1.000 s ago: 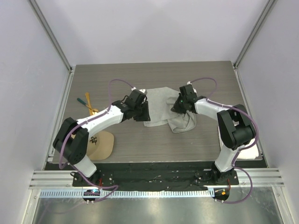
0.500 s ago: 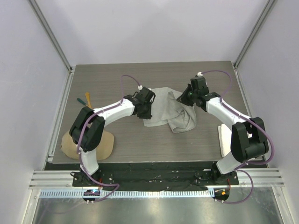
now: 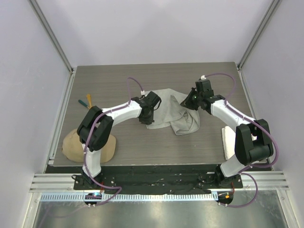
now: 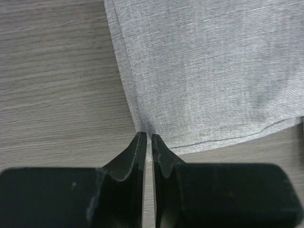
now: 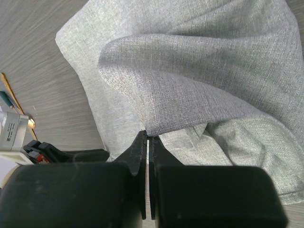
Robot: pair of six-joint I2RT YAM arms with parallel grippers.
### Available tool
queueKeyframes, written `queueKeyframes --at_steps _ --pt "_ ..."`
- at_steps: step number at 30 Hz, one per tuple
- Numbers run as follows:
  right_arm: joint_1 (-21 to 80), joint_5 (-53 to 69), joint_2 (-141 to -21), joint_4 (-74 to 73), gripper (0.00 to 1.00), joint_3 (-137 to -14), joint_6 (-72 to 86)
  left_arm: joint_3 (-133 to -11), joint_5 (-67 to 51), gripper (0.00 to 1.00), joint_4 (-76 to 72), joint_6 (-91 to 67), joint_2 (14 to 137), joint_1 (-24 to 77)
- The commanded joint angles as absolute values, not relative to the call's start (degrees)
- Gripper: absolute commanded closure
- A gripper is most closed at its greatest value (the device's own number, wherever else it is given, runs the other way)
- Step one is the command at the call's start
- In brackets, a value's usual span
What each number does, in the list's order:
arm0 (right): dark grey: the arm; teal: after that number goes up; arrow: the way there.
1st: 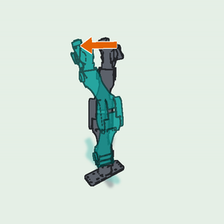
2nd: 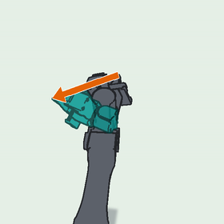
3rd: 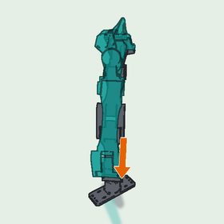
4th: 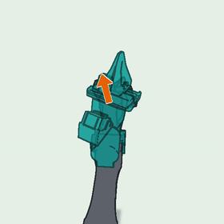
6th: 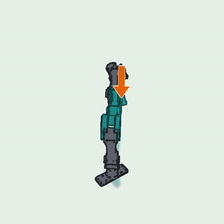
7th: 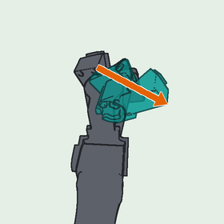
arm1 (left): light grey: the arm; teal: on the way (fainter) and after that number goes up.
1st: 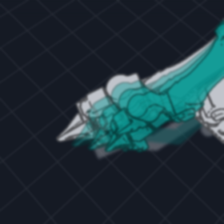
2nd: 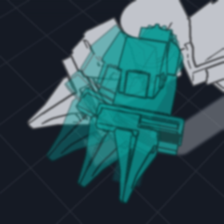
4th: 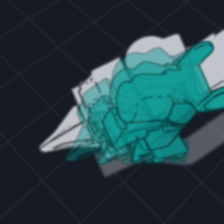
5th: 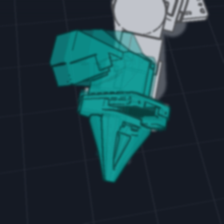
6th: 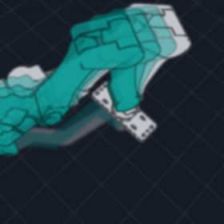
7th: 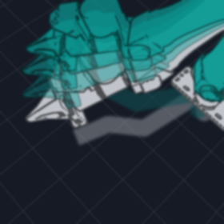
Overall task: Fold the napkin into a case and place the utensils inside
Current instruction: Pick up the crumpled napkin from the center of the board.
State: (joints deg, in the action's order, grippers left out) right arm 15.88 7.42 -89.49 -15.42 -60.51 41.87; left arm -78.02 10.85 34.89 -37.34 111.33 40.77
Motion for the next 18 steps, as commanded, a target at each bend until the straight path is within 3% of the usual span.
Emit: queueKeyframes --at_steps 1,18 --pt "15.47 8.70 -86.66 -13.62 0.99 -59.77 40.61 -79.89 13.80 0.87 35.95 -38.94 112.15 40.87" --pt "15.47 9.67 -86.13 -12.83 0.99 -58.89 40.34 -80.33 12.30 0.75 33.14 -39.29 111.97 40.87"
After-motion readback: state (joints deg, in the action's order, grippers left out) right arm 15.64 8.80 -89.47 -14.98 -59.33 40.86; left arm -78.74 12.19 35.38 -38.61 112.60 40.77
